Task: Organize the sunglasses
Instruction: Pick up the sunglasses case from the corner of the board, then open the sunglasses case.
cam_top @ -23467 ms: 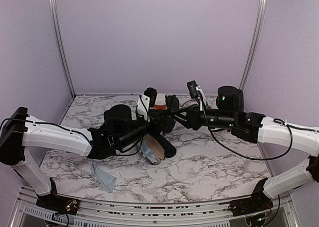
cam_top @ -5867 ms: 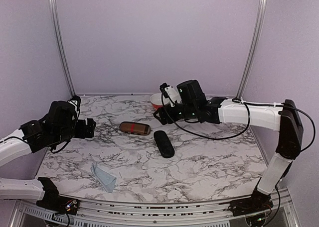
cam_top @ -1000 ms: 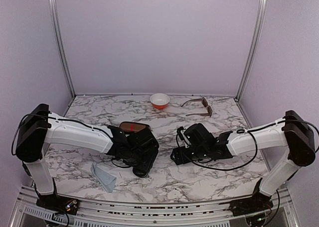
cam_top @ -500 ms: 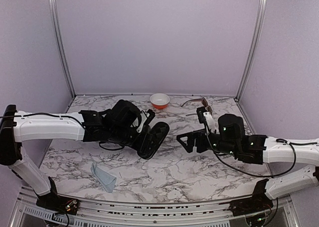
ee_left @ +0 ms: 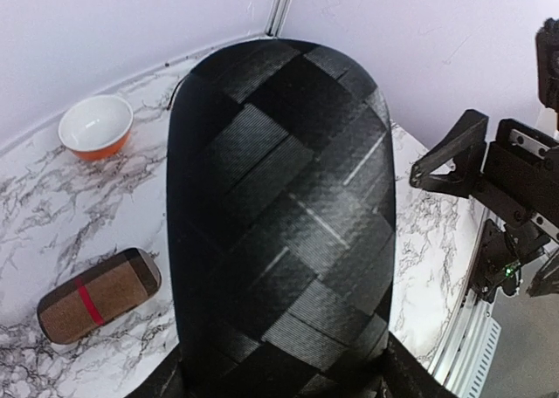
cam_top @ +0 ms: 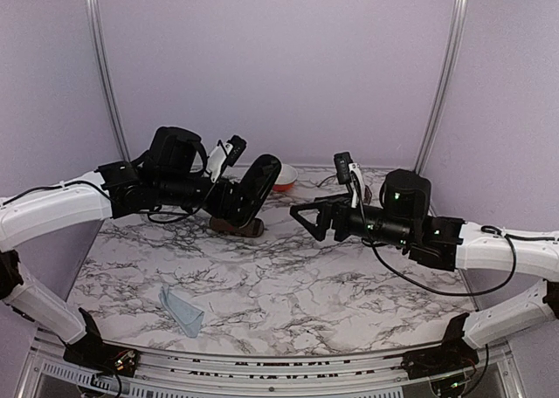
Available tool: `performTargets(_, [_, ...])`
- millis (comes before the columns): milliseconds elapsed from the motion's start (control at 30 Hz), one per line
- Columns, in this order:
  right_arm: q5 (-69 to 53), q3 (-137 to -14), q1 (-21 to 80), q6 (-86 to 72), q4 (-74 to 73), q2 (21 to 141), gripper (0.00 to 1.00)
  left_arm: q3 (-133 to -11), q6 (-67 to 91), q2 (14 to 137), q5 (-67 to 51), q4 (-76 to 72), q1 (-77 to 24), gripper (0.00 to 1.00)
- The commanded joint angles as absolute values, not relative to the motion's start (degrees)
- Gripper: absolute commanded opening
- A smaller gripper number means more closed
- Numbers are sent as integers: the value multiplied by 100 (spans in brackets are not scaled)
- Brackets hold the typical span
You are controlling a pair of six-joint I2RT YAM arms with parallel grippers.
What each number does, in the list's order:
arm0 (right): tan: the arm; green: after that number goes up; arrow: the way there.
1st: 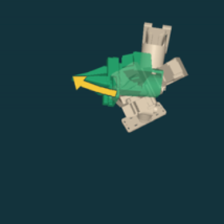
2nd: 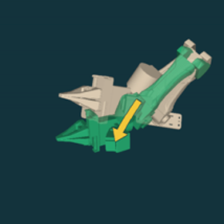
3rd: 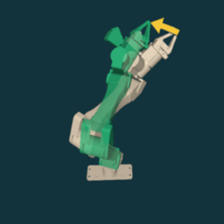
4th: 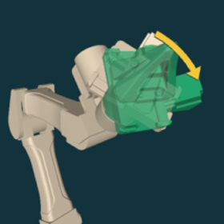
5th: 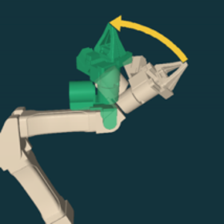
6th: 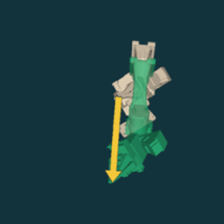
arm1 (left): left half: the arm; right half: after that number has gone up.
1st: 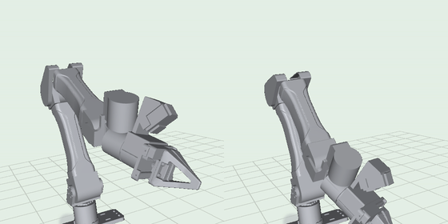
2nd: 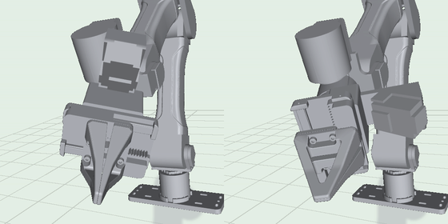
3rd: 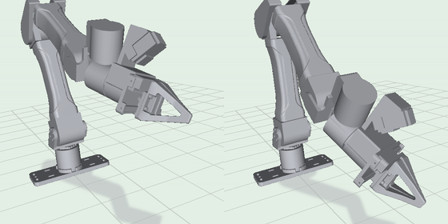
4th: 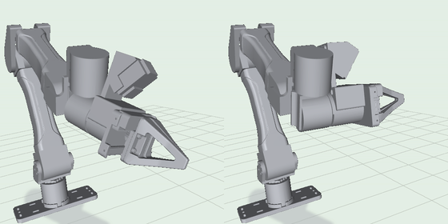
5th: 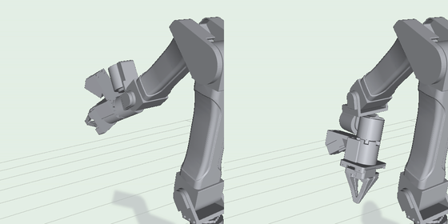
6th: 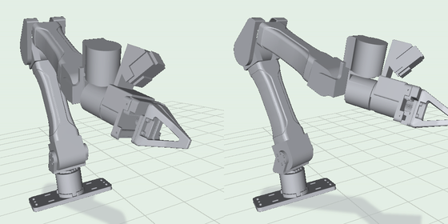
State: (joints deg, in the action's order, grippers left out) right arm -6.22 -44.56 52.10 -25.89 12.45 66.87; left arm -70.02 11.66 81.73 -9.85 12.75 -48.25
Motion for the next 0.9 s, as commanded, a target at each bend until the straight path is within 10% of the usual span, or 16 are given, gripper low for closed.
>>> performTargets(0, [-1122, -5231, 5173, -2419, 1377, 7252, 100, -6969, 403, 7715, -641, 691, -4783, 50])
performTargets(867, [-2007, -6378, 5221, -2273, 2338, 8649, 91, -5564, 470, 6719, -1258, -747, -4597, 47])
